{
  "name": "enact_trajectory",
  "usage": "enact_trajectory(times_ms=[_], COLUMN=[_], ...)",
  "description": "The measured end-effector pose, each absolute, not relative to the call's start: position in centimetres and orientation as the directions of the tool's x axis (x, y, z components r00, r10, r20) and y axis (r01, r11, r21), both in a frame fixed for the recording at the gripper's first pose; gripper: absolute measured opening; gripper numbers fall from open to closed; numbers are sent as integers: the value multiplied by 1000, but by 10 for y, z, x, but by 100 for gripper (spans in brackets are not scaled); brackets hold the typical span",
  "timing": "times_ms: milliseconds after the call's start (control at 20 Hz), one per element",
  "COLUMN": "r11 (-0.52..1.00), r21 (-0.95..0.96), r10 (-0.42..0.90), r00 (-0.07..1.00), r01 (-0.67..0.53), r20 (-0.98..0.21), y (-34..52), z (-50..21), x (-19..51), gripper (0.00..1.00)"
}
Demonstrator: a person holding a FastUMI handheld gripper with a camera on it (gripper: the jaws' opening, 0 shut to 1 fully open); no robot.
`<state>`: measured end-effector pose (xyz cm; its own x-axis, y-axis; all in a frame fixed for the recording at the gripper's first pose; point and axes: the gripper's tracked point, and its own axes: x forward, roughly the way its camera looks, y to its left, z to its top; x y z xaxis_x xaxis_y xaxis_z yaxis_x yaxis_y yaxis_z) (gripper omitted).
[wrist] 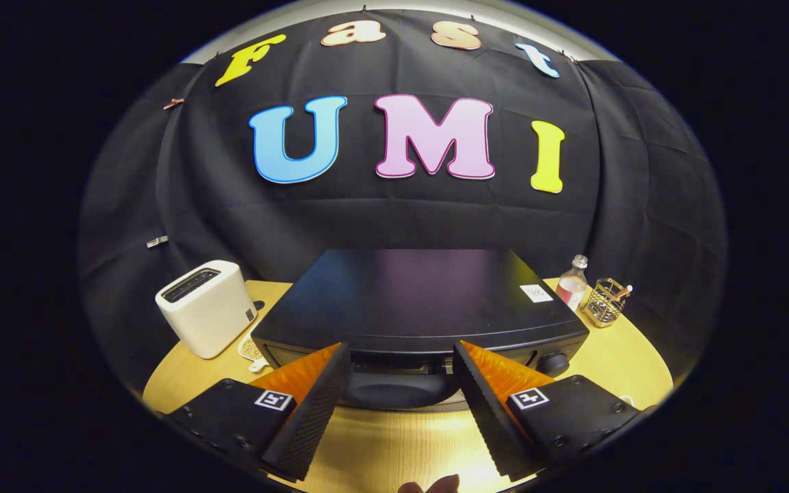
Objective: Open the toaster oven, put the food inside, and close the toaster oven door.
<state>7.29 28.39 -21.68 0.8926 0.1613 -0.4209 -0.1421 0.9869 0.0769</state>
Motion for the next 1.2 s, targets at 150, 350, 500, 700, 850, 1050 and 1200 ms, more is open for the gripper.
enact_trajectory(times_ms=[150, 350, 500, 700, 850, 1050, 1200], r11=[989, 988, 987, 988, 989, 989, 989], r21=[85, 83, 96, 114, 110, 88, 87], r10=[145, 154, 160, 150, 145, 148, 150], r00=[884, 877, 866, 856, 849, 826, 806], r01=[-119, -130, -129, -108, -103, -120, -122], r20=[-446, -456, -473, -494, -509, -543, -572], y=[287, 289, 286, 283, 281, 280, 278], z=[-231, -232, -234, -243, -252, -267, -280], x=[79, 73, 60, 30, 10, -14, -27], gripper=[99, 99, 100, 99, 99, 99, 99])
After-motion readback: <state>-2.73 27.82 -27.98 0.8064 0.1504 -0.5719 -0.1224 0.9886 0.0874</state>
